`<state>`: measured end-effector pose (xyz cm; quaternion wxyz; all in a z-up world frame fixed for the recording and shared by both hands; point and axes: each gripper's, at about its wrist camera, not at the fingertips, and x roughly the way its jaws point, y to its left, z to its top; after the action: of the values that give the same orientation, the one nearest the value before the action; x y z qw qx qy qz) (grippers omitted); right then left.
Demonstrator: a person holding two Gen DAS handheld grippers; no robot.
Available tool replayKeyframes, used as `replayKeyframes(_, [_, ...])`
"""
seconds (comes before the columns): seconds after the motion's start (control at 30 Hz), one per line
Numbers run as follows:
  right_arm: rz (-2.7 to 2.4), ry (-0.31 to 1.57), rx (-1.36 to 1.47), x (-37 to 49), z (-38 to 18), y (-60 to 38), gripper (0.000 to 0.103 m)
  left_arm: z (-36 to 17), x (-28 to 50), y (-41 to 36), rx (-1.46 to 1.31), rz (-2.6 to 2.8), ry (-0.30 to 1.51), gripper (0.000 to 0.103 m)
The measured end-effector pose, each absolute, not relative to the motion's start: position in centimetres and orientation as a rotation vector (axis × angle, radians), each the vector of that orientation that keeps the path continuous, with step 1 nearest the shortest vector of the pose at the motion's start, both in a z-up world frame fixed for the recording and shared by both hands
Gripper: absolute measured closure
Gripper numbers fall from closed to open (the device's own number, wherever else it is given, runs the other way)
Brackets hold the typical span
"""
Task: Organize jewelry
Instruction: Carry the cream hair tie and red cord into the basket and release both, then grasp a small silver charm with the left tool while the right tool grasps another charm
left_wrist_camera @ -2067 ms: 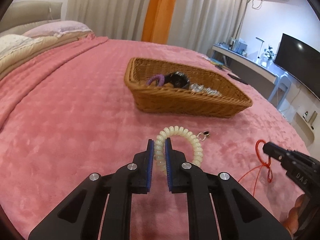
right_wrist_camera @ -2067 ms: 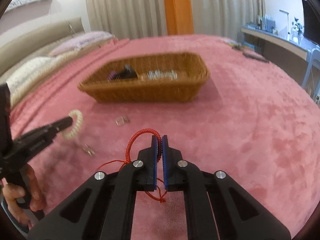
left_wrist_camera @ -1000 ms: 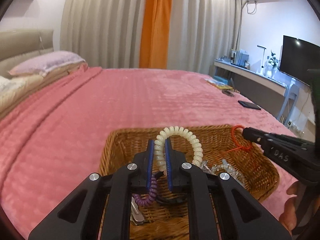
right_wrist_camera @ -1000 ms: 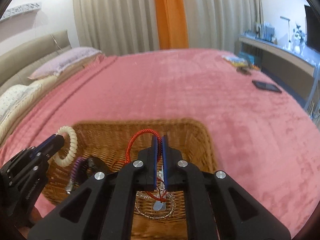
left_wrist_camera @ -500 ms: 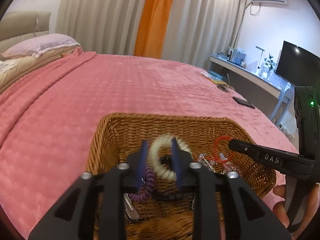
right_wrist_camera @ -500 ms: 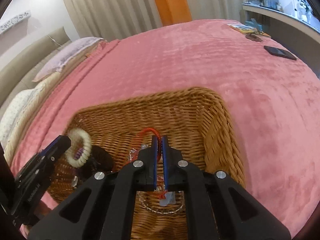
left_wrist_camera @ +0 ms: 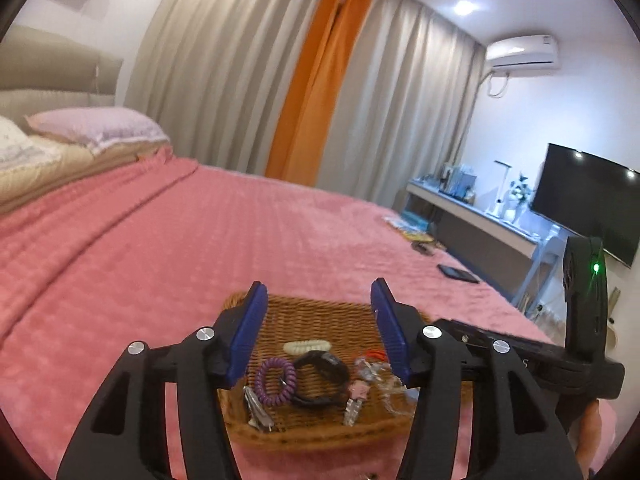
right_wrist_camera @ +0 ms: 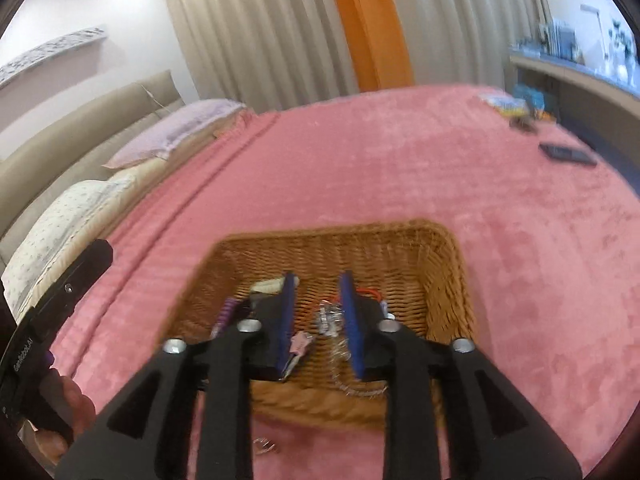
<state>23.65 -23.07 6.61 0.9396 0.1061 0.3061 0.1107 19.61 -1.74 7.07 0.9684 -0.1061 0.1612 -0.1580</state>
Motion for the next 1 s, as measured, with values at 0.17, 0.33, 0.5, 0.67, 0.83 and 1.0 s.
replayKeyframes(0.17, [0.279, 0.528, 0.188, 17.6, 9.8, -21.7, 0.045, 9.3, 13.7, -1.0, -0.172, -0.343, 0.252, 0.036])
replayKeyframes(0.33, [0.238, 0.479, 0.15, 13.0, 10.9, -21.0, 0.045, 9.3, 9.3, 0.5, -0.181, -0.337, 0.25, 0.036])
replayKeyframes(0.5, [0.216, 0.54, 0.11, 11.1, 8.0, -20.2, 0.045, 5.9, 7.0, 1.3, -0.168, -0.391, 0.349, 0.036])
replayKeyframes(0.67, [0.247, 0.658, 0.097, 11.7, 3.7, -18.8, 0.045, 0.0, 7.5, 0.7, -0.144, -0.43, 0.566, 0.036])
replayKeyframes(0.83, [0.25, 0.759, 0.033, 14.3, 0.4, -16.7, 0.062, -2.9, 9.2, -1.9, -0.069, -0.399, 0.723, 0.044])
replayKeyframes(1.0, [0.24, 0.826, 0.017, 16.6, -2.6, -16.6, 0.068, -4.2, 9.3, -3.1, -0.031, -0.405, 0.762, 0.049])
